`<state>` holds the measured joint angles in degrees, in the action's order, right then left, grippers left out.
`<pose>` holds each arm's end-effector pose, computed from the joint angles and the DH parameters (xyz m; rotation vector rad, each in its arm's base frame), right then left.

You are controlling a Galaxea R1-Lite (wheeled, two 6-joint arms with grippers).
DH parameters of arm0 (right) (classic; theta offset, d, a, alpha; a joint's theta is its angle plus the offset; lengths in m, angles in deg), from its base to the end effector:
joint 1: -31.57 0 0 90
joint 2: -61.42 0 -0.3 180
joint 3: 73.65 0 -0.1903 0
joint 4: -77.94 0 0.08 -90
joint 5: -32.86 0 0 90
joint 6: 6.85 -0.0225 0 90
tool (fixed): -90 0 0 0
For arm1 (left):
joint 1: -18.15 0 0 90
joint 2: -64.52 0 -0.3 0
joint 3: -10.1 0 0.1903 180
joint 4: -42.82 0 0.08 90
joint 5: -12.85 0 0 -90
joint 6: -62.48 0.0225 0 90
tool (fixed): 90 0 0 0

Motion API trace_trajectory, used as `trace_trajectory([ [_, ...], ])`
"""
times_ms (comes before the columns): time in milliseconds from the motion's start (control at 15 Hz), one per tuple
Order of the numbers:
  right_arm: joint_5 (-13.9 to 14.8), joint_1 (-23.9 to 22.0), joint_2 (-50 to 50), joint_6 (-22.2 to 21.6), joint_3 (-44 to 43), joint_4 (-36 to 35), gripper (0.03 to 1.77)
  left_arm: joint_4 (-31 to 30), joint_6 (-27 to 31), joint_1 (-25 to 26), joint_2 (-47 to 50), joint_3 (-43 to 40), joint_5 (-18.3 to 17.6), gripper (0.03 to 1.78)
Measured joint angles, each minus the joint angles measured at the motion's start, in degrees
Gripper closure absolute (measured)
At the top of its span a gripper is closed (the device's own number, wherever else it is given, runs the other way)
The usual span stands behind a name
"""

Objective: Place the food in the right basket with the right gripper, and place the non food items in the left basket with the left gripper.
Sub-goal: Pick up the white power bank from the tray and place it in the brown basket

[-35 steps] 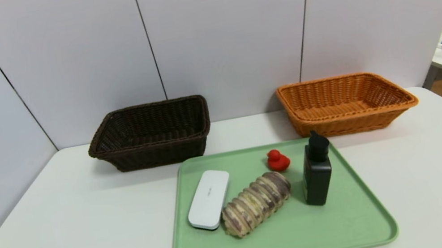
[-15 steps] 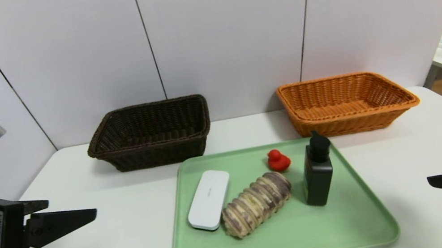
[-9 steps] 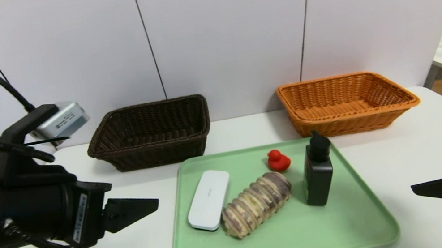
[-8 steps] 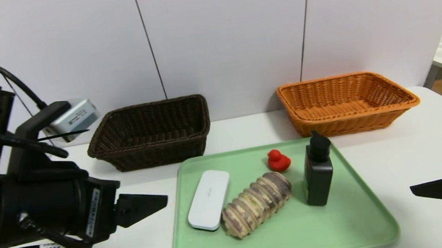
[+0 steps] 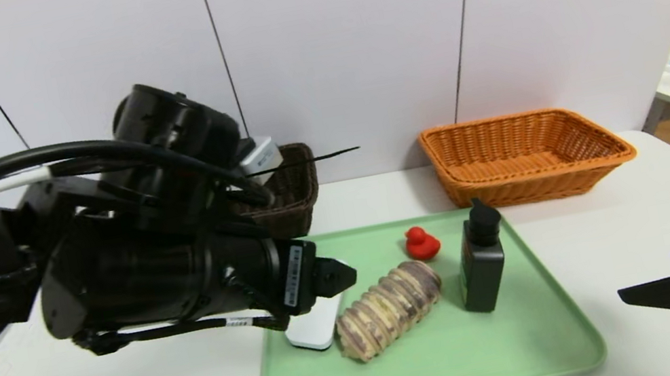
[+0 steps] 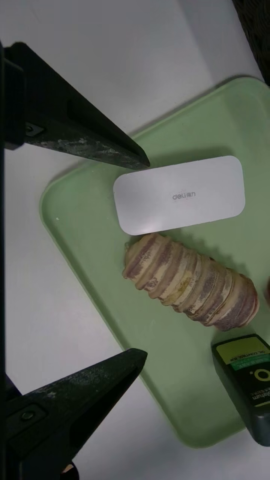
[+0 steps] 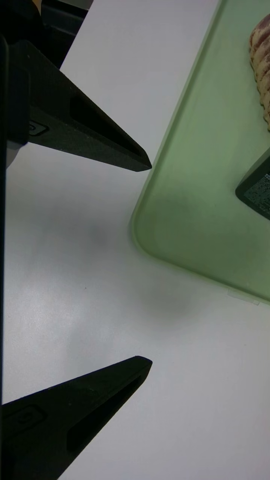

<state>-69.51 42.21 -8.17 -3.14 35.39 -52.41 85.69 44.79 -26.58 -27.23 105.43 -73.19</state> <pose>0.1500 0.0331 0.2096 -0.0472 0.8354 0.4047 0.1989 -0.1948 0.2469 0.0025 0.7324 -0.5746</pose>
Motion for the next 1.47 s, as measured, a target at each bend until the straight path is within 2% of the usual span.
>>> trace_trajectory([
  [200,-0.02,-0.02,0.63,0.2,-0.39,-0.18,0.1,0.28,-4.89,-1.9,-5.4,4.45,3.45,0.12],
  [600,0.0,-0.79,1.21,0.0,-0.3,-0.16,0.1,1.72,-8.79,-2.45,-14.69,7.75,11.52,0.12],
  [733,-0.02,-0.93,1.3,-0.02,0.13,-0.07,0.1,2.18,-10.62,-2.46,-16.57,8.35,11.96,0.12],
  [1133,0.06,-1.21,1.66,0.0,1.45,-0.1,0.1,2.24,-10.59,-1.93,-21.27,10.23,15.77,0.12],
  [1467,0.17,-1.4,1.79,0.02,1.62,-0.13,0.1,2.34,-10.28,0.5,-22.32,11.3,15.76,0.12],
])
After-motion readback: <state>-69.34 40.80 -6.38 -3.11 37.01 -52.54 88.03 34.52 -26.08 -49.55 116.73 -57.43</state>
